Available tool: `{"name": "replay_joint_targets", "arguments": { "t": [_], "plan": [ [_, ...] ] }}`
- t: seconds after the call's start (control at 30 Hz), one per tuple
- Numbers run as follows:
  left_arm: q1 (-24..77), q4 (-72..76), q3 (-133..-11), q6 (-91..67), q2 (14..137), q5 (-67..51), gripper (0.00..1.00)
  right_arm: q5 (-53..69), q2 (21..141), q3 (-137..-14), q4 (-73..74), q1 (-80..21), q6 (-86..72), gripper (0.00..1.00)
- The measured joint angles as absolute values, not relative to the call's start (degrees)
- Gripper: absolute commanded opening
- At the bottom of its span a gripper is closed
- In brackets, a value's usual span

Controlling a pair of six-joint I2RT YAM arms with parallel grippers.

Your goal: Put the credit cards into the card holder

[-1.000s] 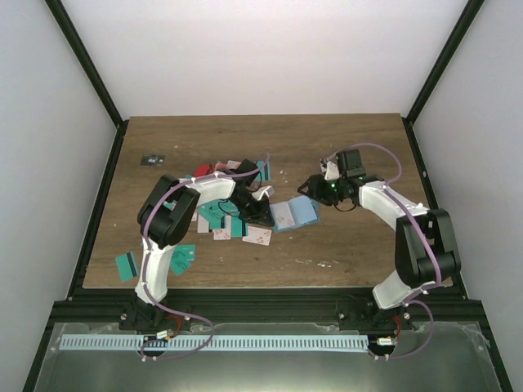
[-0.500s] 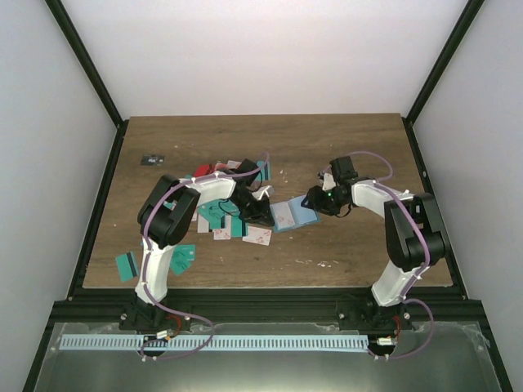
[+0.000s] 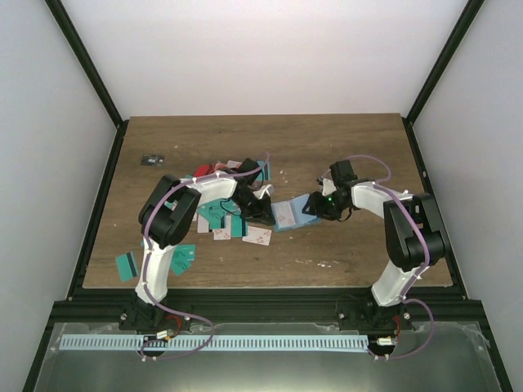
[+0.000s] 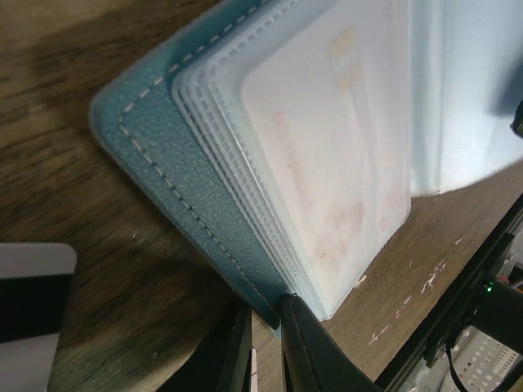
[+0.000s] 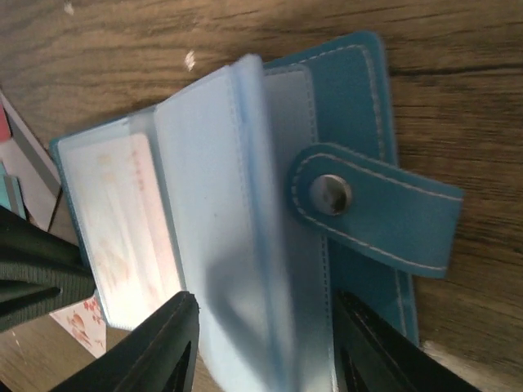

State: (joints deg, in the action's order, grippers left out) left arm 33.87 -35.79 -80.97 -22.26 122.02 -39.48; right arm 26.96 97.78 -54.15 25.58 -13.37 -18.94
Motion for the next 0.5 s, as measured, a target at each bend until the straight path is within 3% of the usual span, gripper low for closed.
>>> {"name": "replay_joint_targets", "arguments": {
  "t": [0.1,0.2,0.37,0.5],
  "plan": [
    [34.02,-35.59,-81.47,-22.46,122.32,-39.29,0.14,27.75,97.76,-54.04,25.63,-13.93,-18.92,0.33],
    [34.17,-35.55,-81.71,-22.52,122.43,-39.09,0.14,27.75,97.65,-54.26,26.02,-15.20,-18.98,0.32],
    [34.44,-35.57,-81.95,-22.68,122.50,-38.79,0.13,25.10,97.65,-56.80,28.62,-18.65,-19.11,0.47],
    [34.70,-35.42,-82.04,-22.85,122.52,-38.61,0.14,21.08,97.65,-59.55,31.11,-21.54,-19.29,0.52]
  ]
}}
